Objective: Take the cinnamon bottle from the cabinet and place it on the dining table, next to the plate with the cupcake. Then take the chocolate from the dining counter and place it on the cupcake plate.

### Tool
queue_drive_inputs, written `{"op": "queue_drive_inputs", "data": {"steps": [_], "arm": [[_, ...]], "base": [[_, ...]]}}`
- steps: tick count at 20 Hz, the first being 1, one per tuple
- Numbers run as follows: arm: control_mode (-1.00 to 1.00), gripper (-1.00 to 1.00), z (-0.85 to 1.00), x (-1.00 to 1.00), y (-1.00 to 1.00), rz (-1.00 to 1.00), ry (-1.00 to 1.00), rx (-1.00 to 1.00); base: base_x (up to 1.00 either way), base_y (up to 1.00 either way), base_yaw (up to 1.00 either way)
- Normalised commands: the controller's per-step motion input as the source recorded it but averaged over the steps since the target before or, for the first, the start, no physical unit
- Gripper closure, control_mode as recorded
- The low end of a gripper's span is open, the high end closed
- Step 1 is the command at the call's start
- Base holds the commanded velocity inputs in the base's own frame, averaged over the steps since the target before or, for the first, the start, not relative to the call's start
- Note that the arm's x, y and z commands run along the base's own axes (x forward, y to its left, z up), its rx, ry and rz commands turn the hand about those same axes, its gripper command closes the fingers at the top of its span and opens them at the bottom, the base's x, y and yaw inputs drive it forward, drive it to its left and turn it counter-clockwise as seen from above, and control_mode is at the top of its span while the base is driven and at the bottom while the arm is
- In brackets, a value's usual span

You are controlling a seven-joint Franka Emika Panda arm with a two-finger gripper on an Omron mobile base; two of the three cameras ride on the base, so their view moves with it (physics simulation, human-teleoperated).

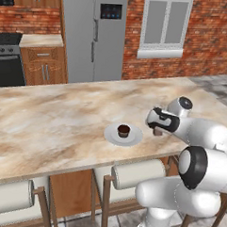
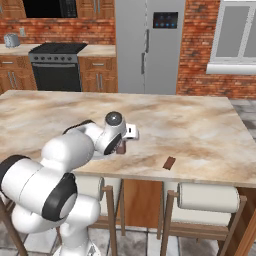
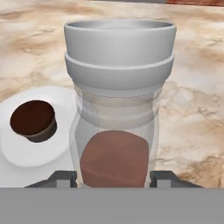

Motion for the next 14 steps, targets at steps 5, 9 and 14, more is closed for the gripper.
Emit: {"op": "queue_drive_inputs", "data": {"steps": [5, 9, 14], "arm": [[-1.0, 1.0, -0.09, 0.11, 0.0, 0.0, -0.1, 0.04], [-1.0, 1.0, -0.14, 0.18, 0.0, 0.0, -0.1, 0.03], [-1.0, 1.0, -0.26, 0.19, 0.0, 0.0, 0.0, 0.0]], "base": [[0.0, 0.0, 0.0], [0.0, 0.0, 0.0], [0.0, 0.0, 0.0]]}}
